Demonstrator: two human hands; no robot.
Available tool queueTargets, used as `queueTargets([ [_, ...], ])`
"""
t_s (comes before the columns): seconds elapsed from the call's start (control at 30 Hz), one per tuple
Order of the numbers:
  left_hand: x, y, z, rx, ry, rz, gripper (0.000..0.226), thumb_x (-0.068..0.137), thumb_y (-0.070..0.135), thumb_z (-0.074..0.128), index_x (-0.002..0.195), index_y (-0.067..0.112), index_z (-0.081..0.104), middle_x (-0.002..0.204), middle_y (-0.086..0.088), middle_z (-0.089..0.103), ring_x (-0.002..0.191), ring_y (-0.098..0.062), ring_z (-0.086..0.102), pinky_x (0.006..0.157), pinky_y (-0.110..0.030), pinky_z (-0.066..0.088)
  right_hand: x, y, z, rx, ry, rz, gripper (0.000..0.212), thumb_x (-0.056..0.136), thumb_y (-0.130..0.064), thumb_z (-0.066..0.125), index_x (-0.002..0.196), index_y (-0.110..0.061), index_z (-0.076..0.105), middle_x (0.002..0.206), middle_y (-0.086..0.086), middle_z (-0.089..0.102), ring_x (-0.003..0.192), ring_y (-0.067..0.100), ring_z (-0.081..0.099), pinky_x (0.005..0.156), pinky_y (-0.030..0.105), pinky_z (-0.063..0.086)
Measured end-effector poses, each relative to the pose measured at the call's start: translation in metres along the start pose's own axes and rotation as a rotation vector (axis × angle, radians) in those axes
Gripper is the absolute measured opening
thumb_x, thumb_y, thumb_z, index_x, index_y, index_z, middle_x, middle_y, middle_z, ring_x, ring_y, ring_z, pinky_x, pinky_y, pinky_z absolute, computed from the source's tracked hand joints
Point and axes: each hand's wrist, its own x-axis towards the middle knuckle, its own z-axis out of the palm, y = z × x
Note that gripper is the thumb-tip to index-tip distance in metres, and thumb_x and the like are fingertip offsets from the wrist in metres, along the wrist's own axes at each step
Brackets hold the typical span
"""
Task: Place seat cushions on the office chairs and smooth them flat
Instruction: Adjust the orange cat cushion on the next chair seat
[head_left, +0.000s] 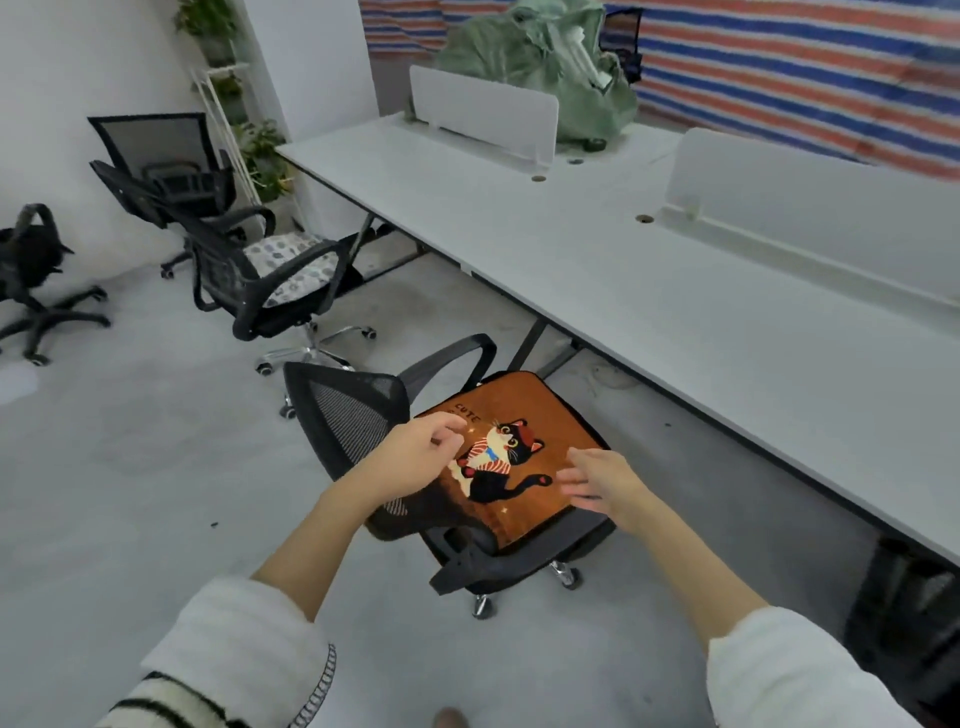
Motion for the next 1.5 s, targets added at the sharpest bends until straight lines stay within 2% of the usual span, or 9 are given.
queueTargets([
  [0.23, 0.132, -0.051, 0.014, 0.096, -0.269, -0.079, 0.038, 0.099, 0.029, 0.041, 0.136, 0.019, 0.046, 0.135, -0.005, 0.053, 0.122, -0.019, 0.05, 0.097, -0.027, 0.04, 0.096, 0.005, 0.013, 0.137, 0.14, 0.194, 0.043, 0.099, -0.024, 0.048, 0.136, -0.005, 0.042, 0.119, 0.014, 0.06, 0.102, 0.026, 0.06, 0.093, 0.037, 0.051],
  [0.43, 0.221, -0.091, 0.066, 0.055, -0.274, -0.169, 0.036, 0.099, 0.022, 0.04, 0.134, 0.015, 0.05, 0.135, -0.006, 0.055, 0.125, -0.021, 0.05, 0.105, -0.032, 0.041, 0.192, 0.023, 0.022, 0.096, 0.108, 0.352, 0.057, 0.098, -0.028, 0.047, 0.146, -0.007, 0.025, 0.123, 0.015, 0.054, 0.116, 0.03, 0.055, 0.099, 0.041, 0.047],
  [0.6, 0.286, -0.135, 0.116, 0.064, -0.259, -0.233, 0.04, 0.098, 0.019, 0.042, 0.138, 0.012, 0.045, 0.139, -0.007, 0.051, 0.127, -0.022, 0.048, 0.107, -0.034, 0.038, 0.276, 0.049, 0.023, 0.079, 0.158, 0.474, 0.053, 0.096, -0.026, 0.051, 0.141, -0.003, 0.033, 0.082, 0.004, 0.05, 0.081, 0.021, 0.051, 0.098, 0.049, 0.046],
  [0.73, 0.33, -0.179, 0.155, 0.097, -0.277, -0.324, 0.045, 0.099, 0.017, 0.041, 0.143, 0.009, 0.037, 0.15, -0.012, 0.035, 0.138, -0.025, 0.035, 0.114, -0.035, 0.028, 0.328, 0.09, 0.019, 0.15, 0.247, 0.623, 0.025, 0.091, -0.023, 0.056, 0.105, -0.003, 0.056, 0.078, 0.006, 0.055, 0.071, 0.019, 0.051, 0.077, 0.04, 0.048],
  [0.8, 0.356, -0.201, 0.17, 0.137, -0.279, -0.347, 0.048, 0.099, 0.015, 0.039, 0.146, 0.007, 0.03, 0.154, -0.014, 0.026, 0.143, -0.025, 0.024, 0.116, -0.031, 0.02, 0.348, 0.112, 0.019, 0.099, 0.332, 0.652, 0.025, 0.088, -0.026, 0.056, 0.098, -0.003, 0.058, 0.086, 0.009, 0.058, 0.079, 0.024, 0.054, 0.076, 0.043, 0.05],
  [0.9, 0.402, -0.229, 0.182, 0.237, -0.272, -0.383, 0.054, 0.1, 0.015, 0.034, 0.15, 0.009, 0.016, 0.158, -0.013, 0.009, 0.146, -0.025, 0.01, 0.118, -0.031, 0.012, 0.369, 0.143, 0.018, -0.018, 0.469, 0.673, 0.045, 0.085, -0.032, 0.053, 0.117, 0.0, 0.055, 0.115, 0.017, 0.057, 0.088, 0.03, 0.054, 0.072, 0.036, 0.044],
  [1.03, 0.455, -0.255, 0.185, 0.365, -0.202, -0.329, 0.059, 0.099, 0.024, 0.035, 0.151, 0.011, 0.01, 0.159, -0.013, 0.0, 0.146, -0.03, 0.0, 0.119, -0.039, 0.007, 0.387, 0.159, 0.027, -0.046, 0.612, 0.741, 0.056, 0.087, -0.024, 0.052, 0.134, 0.004, 0.039, 0.137, 0.023, 0.033, 0.112, 0.042, 0.049, 0.096, 0.048, 0.045],
  [1.27, 0.482, -0.285, 0.177, 0.418, -0.216, -0.365, 0.066, 0.098, 0.031, 0.038, 0.151, 0.012, 0.003, 0.157, -0.016, 0.008, 0.145, -0.032, 0.009, 0.116, -0.052, 0.012, 0.398, 0.161, 0.031, -0.16, 0.706, 0.882, 0.058, 0.084, -0.015, 0.051, 0.136, 0.006, 0.035, 0.145, 0.024, 0.023, 0.123, 0.044, 0.041, 0.105, 0.051, 0.038],
  [1.5, 0.483, -0.273, 0.171, 0.455, -0.009, -0.171, 0.045, 0.099, 0.03, 0.039, 0.137, 0.006, 0.039, 0.121, -0.026, 0.049, 0.108, -0.042, 0.05, 0.085, -0.051, 0.046, 0.39, 0.163, 0.025, -0.049, 0.775, 0.893, 0.039, 0.081, -0.013, 0.044, 0.115, 0.004, 0.053, 0.112, 0.023, 0.058, 0.088, 0.041, 0.062, 0.074, 0.044, 0.054],
])
